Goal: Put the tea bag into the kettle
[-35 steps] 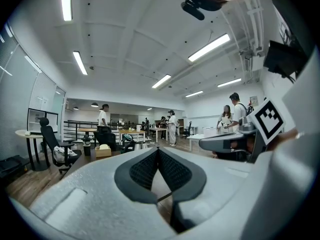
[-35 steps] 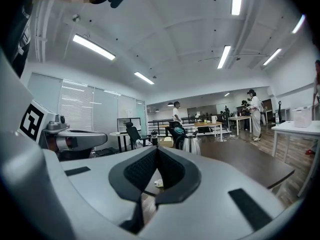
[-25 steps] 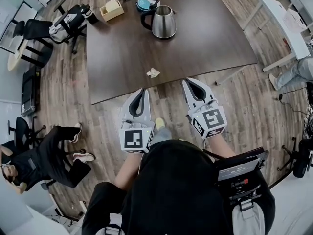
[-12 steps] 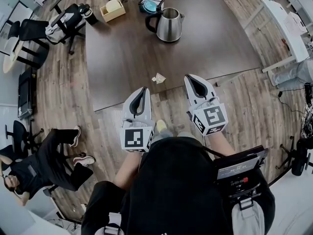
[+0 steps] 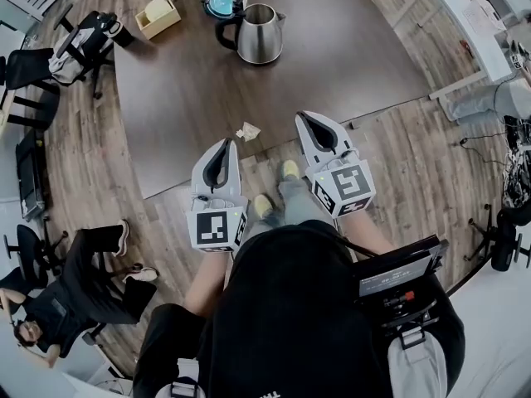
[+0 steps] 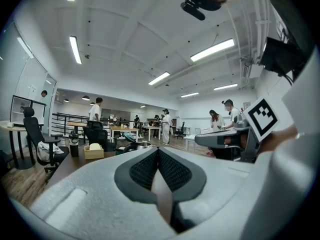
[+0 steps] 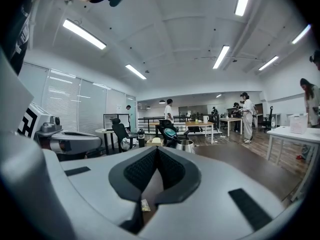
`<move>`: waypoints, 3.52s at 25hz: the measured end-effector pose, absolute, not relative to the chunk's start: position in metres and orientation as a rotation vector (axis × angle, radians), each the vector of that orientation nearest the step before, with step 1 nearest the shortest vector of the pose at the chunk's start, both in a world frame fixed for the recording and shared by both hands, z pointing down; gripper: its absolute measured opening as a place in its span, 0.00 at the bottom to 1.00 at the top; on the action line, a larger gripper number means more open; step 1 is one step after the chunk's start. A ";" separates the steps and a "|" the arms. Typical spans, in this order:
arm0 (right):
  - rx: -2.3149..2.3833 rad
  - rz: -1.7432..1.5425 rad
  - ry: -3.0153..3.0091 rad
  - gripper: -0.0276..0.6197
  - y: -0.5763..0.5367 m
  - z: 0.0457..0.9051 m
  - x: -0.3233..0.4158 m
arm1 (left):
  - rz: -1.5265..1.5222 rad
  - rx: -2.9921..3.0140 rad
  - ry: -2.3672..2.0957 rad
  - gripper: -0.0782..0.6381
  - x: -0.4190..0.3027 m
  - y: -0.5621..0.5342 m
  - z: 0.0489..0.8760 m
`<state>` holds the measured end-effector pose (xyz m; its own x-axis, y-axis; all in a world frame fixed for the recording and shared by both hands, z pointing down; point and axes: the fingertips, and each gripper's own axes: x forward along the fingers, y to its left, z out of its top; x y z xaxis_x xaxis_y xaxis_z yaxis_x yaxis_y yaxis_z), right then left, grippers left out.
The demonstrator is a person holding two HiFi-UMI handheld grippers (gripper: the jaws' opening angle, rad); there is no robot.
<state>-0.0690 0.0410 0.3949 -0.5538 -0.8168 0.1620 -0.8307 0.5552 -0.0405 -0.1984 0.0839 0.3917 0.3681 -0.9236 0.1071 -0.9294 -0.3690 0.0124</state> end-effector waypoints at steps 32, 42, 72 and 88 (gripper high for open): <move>1.062 0.227 -2.855 0.05 -0.142 0.416 -0.045 | 0.422 2.316 -1.968 0.11 -0.183 -0.042 0.452; 0.996 0.257 -2.863 0.05 -0.145 0.427 -0.062 | 0.423 2.309 -1.843 0.11 -0.197 -0.036 0.479; 0.955 0.327 -2.836 0.05 -0.152 0.449 -0.070 | 0.942 2.249 -1.343 0.28 -0.177 0.011 0.645; 0.985 0.344 -2.829 0.05 -0.152 0.450 -0.063 | 1.001 2.182 -1.341 0.28 -0.177 0.015 0.674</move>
<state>-0.0628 -0.1519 0.4496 -0.7794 -0.5964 0.1921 -0.6251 0.7613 -0.1722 -0.1772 0.0154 0.6736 0.2873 -0.6059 0.7418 -0.8836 -0.4666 -0.0389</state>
